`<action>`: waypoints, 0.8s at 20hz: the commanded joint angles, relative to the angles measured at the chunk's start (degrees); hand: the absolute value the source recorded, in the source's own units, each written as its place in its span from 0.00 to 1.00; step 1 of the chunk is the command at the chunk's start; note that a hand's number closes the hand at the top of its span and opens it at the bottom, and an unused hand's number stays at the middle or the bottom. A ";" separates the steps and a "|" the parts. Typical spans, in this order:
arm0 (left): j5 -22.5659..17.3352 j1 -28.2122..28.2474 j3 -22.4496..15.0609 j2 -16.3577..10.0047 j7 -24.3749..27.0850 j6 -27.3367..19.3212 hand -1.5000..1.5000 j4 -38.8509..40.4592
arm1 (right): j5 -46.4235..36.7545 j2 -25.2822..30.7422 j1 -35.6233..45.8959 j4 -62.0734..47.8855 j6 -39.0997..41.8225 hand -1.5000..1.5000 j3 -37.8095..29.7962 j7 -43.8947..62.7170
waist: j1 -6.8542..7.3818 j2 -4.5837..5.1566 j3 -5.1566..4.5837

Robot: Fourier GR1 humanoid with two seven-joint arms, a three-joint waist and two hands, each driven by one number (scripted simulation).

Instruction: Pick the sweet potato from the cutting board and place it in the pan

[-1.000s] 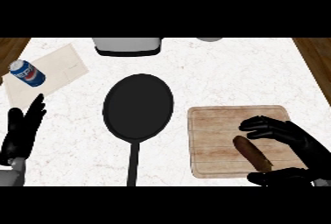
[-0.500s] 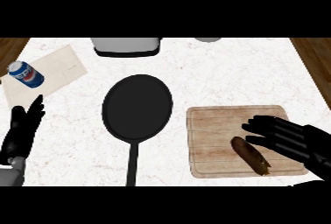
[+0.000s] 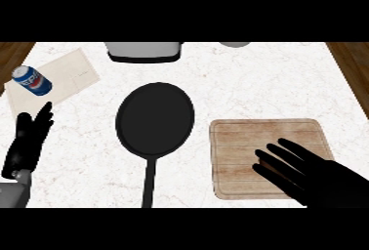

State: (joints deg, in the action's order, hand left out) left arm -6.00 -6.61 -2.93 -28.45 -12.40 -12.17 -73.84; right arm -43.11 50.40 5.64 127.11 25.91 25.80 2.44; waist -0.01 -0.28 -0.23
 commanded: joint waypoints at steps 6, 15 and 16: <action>0.69 0.93 0.97 1.18 1.36 0.76 0.50 0.65 | -20.48 -4.62 -0.20 -1.15 8.25 0.00 17.40 14.39 | 0.03 0.17 0.21; 1.11 3.04 4.19 -0.06 -1.50 4.74 0.50 -4.29 | -28.74 -13.70 2.02 -13.47 7.03 0.00 19.10 12.58 | 0.31 0.24 0.24; 2.59 1.87 4.22 1.04 1.60 4.20 0.50 -0.21 | -27.02 -10.31 2.68 -11.97 7.40 0.00 14.71 9.64 | 0.07 0.28 0.23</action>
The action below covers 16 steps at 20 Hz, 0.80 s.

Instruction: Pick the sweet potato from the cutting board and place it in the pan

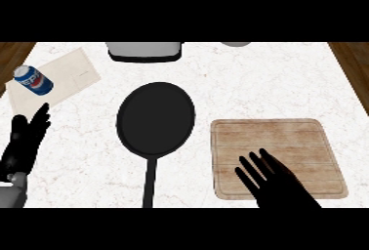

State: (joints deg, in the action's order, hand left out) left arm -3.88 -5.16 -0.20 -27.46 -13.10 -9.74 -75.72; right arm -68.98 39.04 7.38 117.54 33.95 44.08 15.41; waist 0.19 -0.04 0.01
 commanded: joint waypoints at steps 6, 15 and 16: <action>2.65 -1.82 2.10 1.86 0.84 1.64 0.50 2.24 | -10.07 -3.05 -2.81 -7.18 -4.01 0.00 1.18 -1.34 | -0.25 0.05 -0.01; 4.22 -0.51 4.35 3.90 1.04 2.88 0.50 0.77 | -13.31 -6.41 -2.23 -16.25 -8.99 0.00 -2.69 -8.65 | -0.04 0.05 0.00; 4.65 -2.73 4.66 4.60 0.11 2.87 0.50 2.93 | -12.91 -1.79 -6.09 -9.61 -7.62 0.00 -4.88 -9.45 | -0.39 0.01 -0.01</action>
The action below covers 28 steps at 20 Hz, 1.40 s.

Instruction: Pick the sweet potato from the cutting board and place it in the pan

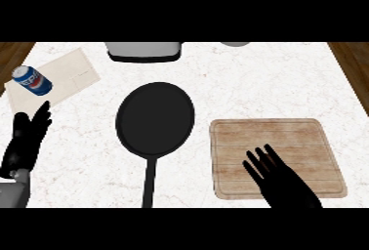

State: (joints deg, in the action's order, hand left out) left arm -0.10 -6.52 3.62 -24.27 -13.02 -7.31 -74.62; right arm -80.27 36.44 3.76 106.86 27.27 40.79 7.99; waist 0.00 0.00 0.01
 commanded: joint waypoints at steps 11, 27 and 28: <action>3.87 -0.66 3.02 2.16 0.65 1.53 0.50 0.91 | -6.03 -6.31 0.50 -10.94 -3.98 0.00 -6.10 -6.47 | 0.06 0.01 -0.01; 4.78 1.91 4.75 3.80 0.06 4.19 0.50 -2.03 | -18.08 -8.81 -0.57 -17.56 -17.11 1.00 -4.48 -8.57 | 0.10 -0.05 0.00; 5.47 0.33 5.22 3.12 -2.48 3.78 0.50 -3.29 | -16.58 -7.65 1.78 -15.76 -14.61 1.00 -7.45 -12.17 | 0.07 -0.05 0.00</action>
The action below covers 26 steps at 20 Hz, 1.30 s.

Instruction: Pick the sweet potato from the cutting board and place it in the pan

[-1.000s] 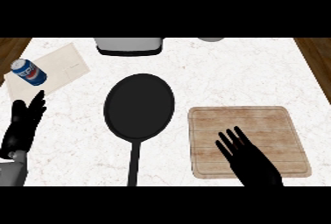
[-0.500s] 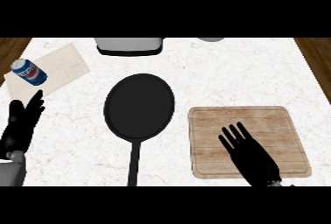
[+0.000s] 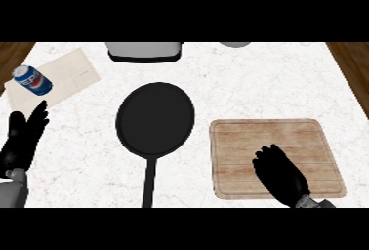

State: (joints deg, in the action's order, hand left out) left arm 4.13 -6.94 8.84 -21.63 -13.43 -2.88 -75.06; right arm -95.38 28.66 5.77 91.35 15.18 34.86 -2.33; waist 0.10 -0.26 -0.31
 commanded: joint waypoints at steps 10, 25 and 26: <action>2.31 -1.69 -0.64 1.99 -2.83 -1.03 0.50 -0.39 | 19.00 -7.02 2.13 -4.23 -0.38 1.00 -17.86 -9.04 | -0.14 0.84 0.44; 3.43 -3.19 -0.56 2.70 -3.79 -1.34 0.50 -0.06 | 44.62 -15.11 17.60 -10.29 -5.83 1.00 -35.98 -24.55 | 0.00 0.27 0.33; 2.67 -2.94 -0.32 3.33 -0.38 -0.66 0.50 1.23 | 44.97 -16.94 20.42 -9.99 -3.96 1.00 -35.28 -21.83 | 0.07 0.29 0.31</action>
State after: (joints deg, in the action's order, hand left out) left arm 6.53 -8.93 8.68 -19.36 -14.44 -3.27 -74.64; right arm -53.32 14.43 23.03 81.41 10.03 0.11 -24.53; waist 0.35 0.11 0.04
